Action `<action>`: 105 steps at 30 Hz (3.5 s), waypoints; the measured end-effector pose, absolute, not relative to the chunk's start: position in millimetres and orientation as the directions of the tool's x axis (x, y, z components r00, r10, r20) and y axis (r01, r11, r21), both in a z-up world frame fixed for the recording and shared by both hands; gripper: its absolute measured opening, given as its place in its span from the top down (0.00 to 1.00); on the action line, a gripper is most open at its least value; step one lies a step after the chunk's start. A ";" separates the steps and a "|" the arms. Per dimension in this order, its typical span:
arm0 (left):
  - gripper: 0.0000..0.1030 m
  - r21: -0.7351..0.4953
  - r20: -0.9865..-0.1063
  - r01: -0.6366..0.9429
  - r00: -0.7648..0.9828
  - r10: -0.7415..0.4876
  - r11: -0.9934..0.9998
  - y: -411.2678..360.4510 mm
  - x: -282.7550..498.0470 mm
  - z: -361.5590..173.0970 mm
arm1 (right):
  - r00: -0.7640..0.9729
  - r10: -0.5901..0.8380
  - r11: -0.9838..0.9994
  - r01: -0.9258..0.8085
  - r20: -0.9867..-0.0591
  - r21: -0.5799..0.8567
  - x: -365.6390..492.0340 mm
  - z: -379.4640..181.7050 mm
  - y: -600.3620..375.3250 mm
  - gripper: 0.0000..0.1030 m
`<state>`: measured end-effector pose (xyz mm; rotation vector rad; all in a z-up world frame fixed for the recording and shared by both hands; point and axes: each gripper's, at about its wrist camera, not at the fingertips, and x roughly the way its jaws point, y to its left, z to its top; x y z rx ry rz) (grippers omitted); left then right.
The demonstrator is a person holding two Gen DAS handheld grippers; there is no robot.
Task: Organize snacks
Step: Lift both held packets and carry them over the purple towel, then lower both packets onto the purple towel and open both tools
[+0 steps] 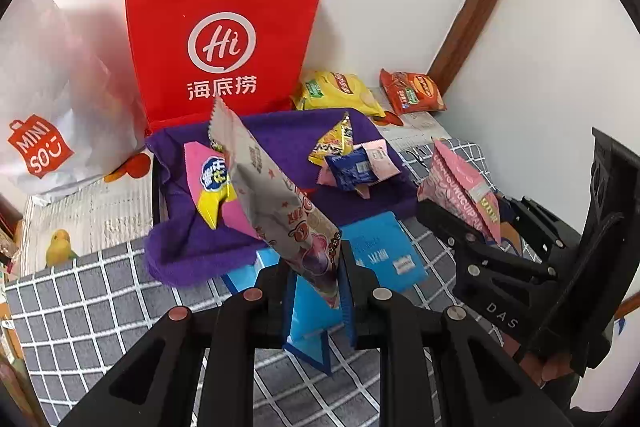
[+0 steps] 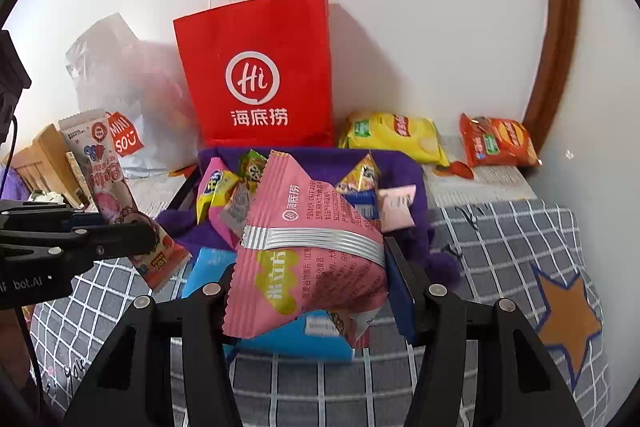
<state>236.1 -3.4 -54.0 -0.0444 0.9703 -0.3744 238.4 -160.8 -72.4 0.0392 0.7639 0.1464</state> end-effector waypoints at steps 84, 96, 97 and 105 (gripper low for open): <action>0.82 -0.204 -0.822 0.190 0.500 -0.274 0.960 10.7 346.0 -75.4 | 0.645 0.191 0.975 -0.213 -0.740 0.065 389.6 -92.9 -154.2 0.46; 0.82 -0.212 -0.852 0.206 0.439 -0.284 0.955 -3.8 371.9 -108.5 | 0.598 0.126 0.978 -0.207 -0.792 -0.001 405.6 -127.2 -152.8 0.46; 0.82 -0.210 -0.854 0.205 0.437 -0.281 0.956 -4.3 373.5 -110.2 | 0.595 0.123 0.978 -0.208 -0.795 -0.003 406.4 -129.3 -152.4 0.46; 0.81 -0.200 -0.874 0.193 0.408 -0.264 0.961 -11.9 384.0 -125.3 | 0.576 0.094 0.979 -0.202 -0.812 -0.030 411.5 -142.1 -150.5 0.46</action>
